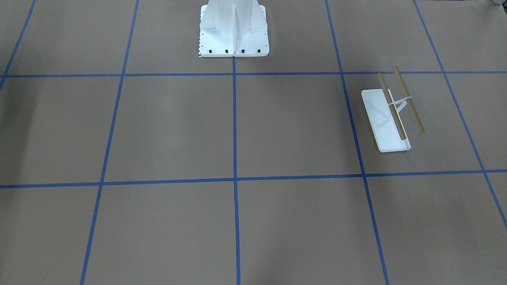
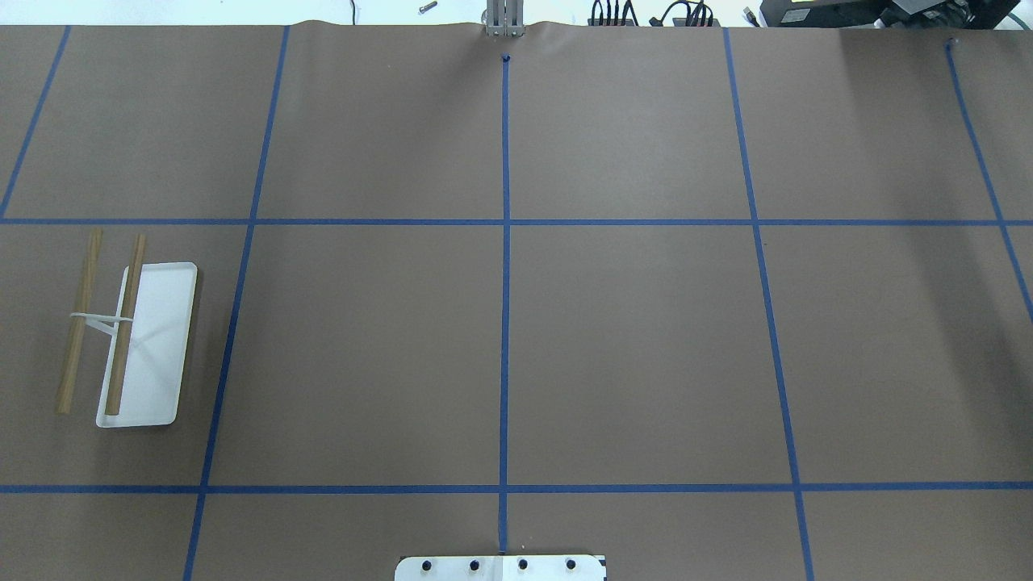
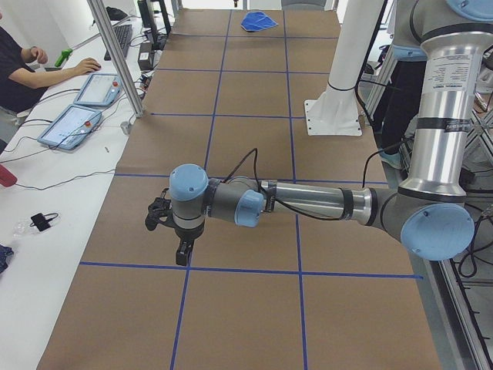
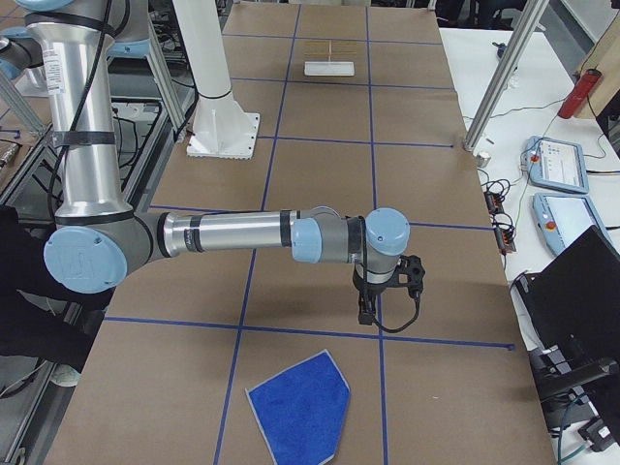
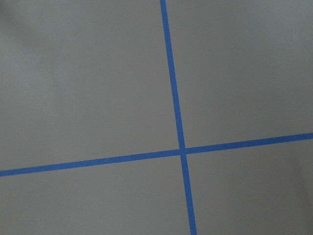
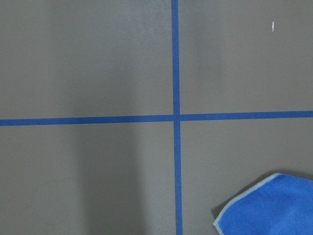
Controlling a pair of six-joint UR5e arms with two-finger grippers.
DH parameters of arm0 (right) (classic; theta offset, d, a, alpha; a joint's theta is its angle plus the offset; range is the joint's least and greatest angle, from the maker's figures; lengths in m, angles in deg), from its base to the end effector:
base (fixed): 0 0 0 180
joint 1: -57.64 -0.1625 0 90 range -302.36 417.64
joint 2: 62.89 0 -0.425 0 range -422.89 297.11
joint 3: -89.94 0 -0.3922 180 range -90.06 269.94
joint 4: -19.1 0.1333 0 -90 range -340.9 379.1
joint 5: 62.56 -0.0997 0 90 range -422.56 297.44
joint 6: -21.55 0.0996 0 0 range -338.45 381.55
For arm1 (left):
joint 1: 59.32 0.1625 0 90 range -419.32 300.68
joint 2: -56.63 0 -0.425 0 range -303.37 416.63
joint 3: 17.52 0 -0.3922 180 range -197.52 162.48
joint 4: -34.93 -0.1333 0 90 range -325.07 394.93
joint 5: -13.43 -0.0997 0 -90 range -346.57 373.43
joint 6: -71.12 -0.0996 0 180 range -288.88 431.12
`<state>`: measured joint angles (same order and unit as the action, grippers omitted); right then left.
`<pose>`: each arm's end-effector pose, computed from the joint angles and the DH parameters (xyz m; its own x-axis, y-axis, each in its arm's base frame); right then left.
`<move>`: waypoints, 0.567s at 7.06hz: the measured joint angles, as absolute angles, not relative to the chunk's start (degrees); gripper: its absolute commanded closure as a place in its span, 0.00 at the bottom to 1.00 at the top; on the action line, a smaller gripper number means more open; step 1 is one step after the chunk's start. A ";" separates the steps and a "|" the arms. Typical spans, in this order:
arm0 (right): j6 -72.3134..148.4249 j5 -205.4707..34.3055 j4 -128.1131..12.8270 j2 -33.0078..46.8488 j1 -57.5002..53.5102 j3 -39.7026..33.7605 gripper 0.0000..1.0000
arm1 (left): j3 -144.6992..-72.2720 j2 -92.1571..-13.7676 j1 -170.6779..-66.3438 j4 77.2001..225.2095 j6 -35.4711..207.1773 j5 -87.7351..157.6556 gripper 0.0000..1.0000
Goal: Hang towel on rack
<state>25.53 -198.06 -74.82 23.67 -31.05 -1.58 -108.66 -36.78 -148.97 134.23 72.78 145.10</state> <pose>0.0504 -0.5185 0.6208 0.7003 0.0405 0.7127 -0.0258 0.9992 -0.0314 -0.0638 -0.5313 0.6040 0.7459 0.1355 -0.6522 0.0157 0.9752 0.2206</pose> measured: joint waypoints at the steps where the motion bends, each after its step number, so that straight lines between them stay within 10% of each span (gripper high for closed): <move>1: 24.92 -197.78 -74.10 24.14 -31.03 -0.62 0.00 | -108.76 -36.98 -148.97 134.61 72.69 145.10 0.02; 4: 8.06 -195.89 -68.53 24.70 -31.27 6.80 0.00 | -109.37 -37.21 -148.94 134.85 72.51 145.09 0.02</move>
<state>8.06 -195.89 -68.53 24.70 -31.27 6.80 -109.37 -37.21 -148.94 134.85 72.51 145.09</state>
